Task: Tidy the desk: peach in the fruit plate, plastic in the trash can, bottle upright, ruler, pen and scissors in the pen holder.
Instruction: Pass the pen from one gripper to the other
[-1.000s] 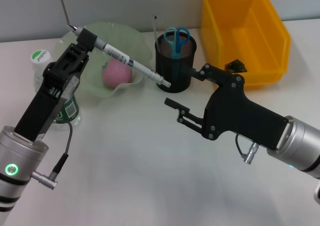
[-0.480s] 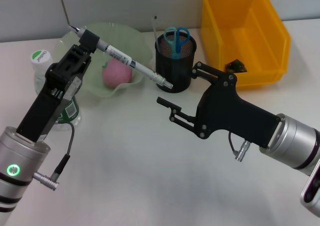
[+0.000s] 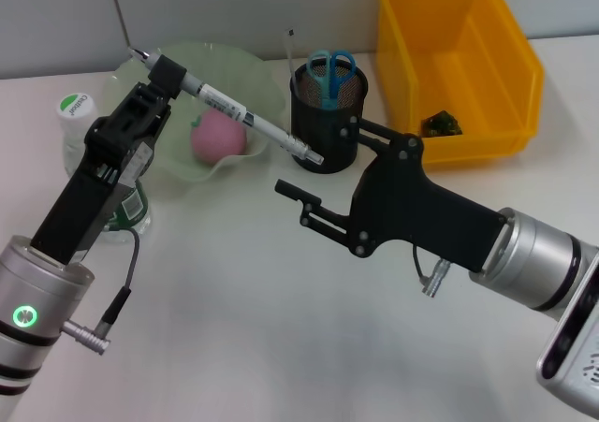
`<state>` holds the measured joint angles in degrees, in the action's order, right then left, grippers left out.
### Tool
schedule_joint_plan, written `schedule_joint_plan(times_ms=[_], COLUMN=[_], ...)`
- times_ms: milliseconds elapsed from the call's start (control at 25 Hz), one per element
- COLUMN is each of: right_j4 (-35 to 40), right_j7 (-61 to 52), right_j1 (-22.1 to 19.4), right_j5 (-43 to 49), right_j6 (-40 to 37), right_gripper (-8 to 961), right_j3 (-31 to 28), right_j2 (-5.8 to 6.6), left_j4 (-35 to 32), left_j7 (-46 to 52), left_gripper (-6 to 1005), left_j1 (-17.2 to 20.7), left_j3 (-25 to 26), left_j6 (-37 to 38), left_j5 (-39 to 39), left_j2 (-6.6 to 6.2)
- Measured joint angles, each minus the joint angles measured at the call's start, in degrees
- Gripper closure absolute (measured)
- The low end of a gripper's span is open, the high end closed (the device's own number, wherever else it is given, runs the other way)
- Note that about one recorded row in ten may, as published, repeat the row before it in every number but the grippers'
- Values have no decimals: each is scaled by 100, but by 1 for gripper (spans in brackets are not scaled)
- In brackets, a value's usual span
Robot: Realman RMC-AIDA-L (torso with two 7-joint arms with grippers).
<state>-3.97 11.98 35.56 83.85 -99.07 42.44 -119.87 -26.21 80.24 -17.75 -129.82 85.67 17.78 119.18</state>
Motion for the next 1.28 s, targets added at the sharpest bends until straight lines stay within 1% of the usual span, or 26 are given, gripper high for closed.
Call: schedule_joint_plan(times_ms=[680,1160,1280], right_j4=[-61,-60,-60], right_j7=[19,-24,-28], right_j1=[199,255,267], right_j5=[-6,-10,-9], right_j6=[136,177,208], right_gripper=[391,541,555], right_j3=[-123,-131,-132], right_j2=[0,0,0], left_j4=[11,18,14], left_j7=[0,0,0], left_gripper=[868,868,867], left_j1=[-19,-44,-24], left_j3=[-26,-34,-34], left_j6=[-25,-58,-67], left_j5=[94,94,94], left_j2=[0,0,0])
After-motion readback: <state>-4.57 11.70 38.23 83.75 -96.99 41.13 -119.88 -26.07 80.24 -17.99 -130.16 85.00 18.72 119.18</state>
